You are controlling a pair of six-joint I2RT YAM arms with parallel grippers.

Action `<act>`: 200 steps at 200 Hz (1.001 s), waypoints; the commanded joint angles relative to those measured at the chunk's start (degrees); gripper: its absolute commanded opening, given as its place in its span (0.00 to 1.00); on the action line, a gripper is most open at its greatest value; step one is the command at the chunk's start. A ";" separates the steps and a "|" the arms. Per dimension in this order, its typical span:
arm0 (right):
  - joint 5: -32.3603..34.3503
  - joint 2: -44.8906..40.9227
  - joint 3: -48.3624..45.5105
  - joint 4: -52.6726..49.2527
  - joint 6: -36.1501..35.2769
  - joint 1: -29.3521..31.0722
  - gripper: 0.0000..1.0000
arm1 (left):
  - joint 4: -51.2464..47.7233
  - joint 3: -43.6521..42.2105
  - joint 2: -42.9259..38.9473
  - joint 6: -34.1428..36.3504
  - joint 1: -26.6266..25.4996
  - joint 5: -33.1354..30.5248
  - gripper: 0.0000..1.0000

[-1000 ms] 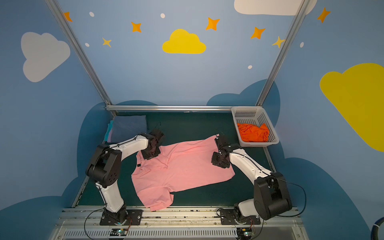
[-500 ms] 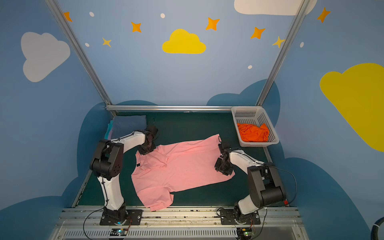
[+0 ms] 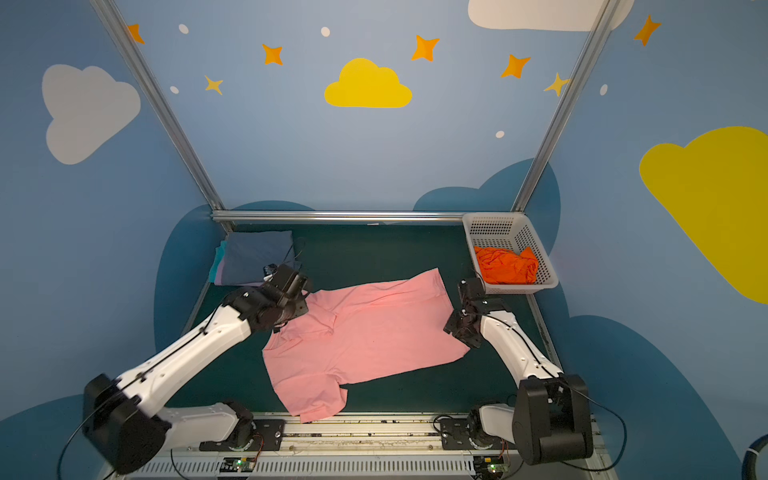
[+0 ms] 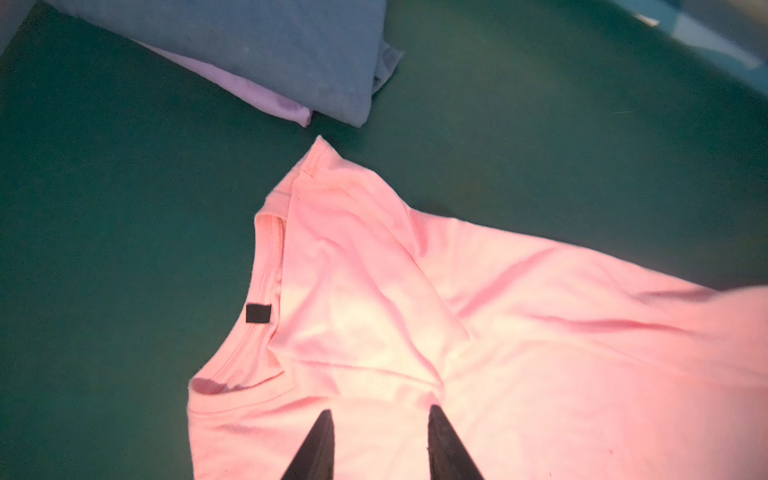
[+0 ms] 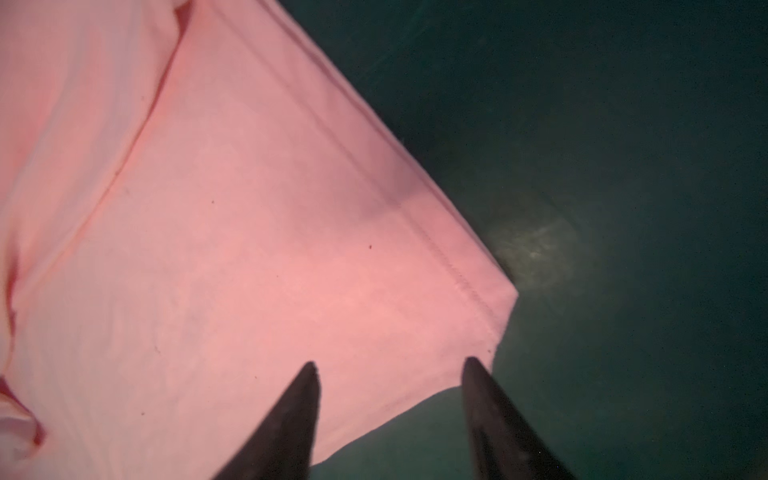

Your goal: Fold and stack the t-shirts

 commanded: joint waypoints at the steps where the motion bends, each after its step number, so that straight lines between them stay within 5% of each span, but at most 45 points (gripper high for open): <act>1: 0.07 -0.55 -1.55 -2.96 -2.08 -2.36 0.67 | -8.25 -9.79 -5.15 -7.88 -4.95 1.43 0.38; 49: -6.06 1.82 -3.09 -1.92 0.42 -6.81 0.70 | -7.69 -23.79 -11.62 -28.19 -28.20 4.48 0.38; 86: -7.51 0.68 -4.84 -1.80 1.39 -7.32 0.72 | -3.38 -28.33 -9.63 -37.03 -40.18 5.77 0.60; 110: -7.54 -1.47 -5.74 -1.76 1.66 -7.41 0.75 | 1.94 -31.39 -9.31 -38.20 -41.30 7.42 0.71; 164: -9.26 0.80 -6.57 0.10 2.13 -7.43 0.76 | 8.15 -37.25 -12.41 -41.72 -41.28 6.82 0.68; 179: -9.94 2.37 -6.84 1.62 2.74 -7.43 0.76 | 9.52 -39.96 -14.91 -42.98 -40.95 5.90 0.59; 200: -10.27 4.28 -8.36 2.94 3.15 -7.51 0.76 | 6.70 -41.38 -20.29 -43.22 -39.70 3.95 0.31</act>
